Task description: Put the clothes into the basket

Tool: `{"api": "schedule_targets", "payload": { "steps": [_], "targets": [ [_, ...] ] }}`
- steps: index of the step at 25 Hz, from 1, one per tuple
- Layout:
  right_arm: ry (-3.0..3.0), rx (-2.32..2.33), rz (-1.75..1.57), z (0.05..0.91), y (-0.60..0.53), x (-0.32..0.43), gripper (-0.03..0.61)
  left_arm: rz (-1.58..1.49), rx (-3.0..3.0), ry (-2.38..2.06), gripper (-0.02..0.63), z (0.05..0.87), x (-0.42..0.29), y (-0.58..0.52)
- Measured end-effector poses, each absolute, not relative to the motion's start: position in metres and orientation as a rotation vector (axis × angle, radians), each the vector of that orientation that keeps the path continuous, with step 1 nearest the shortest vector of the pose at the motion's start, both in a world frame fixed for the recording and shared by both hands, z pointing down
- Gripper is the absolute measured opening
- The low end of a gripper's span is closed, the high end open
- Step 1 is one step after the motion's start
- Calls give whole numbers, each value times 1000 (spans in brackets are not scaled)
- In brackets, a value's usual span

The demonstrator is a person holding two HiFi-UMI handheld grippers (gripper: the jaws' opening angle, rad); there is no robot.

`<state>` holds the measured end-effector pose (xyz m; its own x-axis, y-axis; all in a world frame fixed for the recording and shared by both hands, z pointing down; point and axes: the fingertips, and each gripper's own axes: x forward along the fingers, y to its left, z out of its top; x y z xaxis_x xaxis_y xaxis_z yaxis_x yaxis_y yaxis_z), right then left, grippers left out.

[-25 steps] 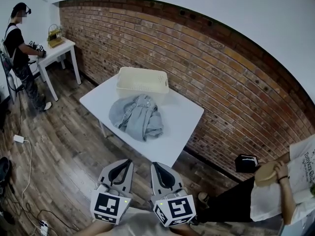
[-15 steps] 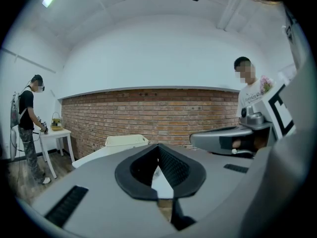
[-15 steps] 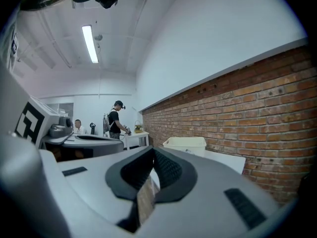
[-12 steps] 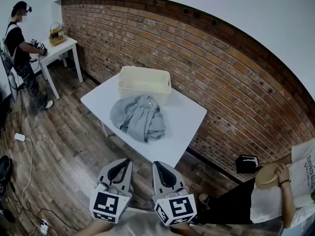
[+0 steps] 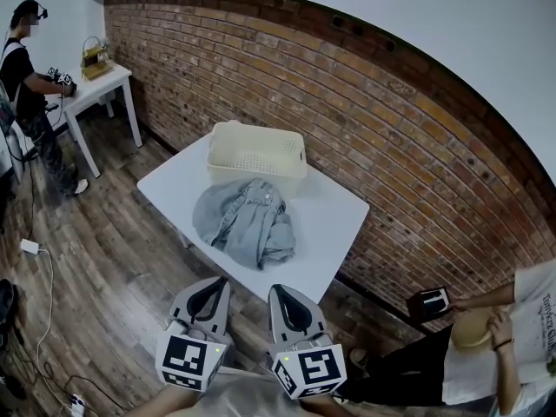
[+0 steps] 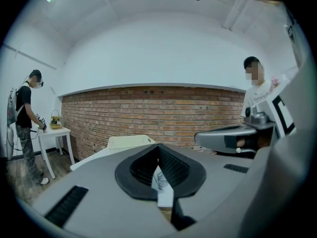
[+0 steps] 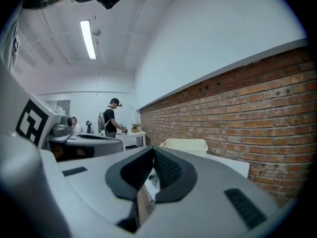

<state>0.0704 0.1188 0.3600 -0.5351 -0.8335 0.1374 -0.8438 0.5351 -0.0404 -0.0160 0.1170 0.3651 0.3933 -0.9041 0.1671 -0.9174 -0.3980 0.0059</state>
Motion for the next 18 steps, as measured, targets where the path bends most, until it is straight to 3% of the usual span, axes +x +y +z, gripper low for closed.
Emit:
{"api": "schedule_targets", "payload": {
  "steps": [18],
  "targets": [
    [-2594,1521,168,368,-2,39,6,238,2572,-1579,8,369,-49,-10]
  ]
}}
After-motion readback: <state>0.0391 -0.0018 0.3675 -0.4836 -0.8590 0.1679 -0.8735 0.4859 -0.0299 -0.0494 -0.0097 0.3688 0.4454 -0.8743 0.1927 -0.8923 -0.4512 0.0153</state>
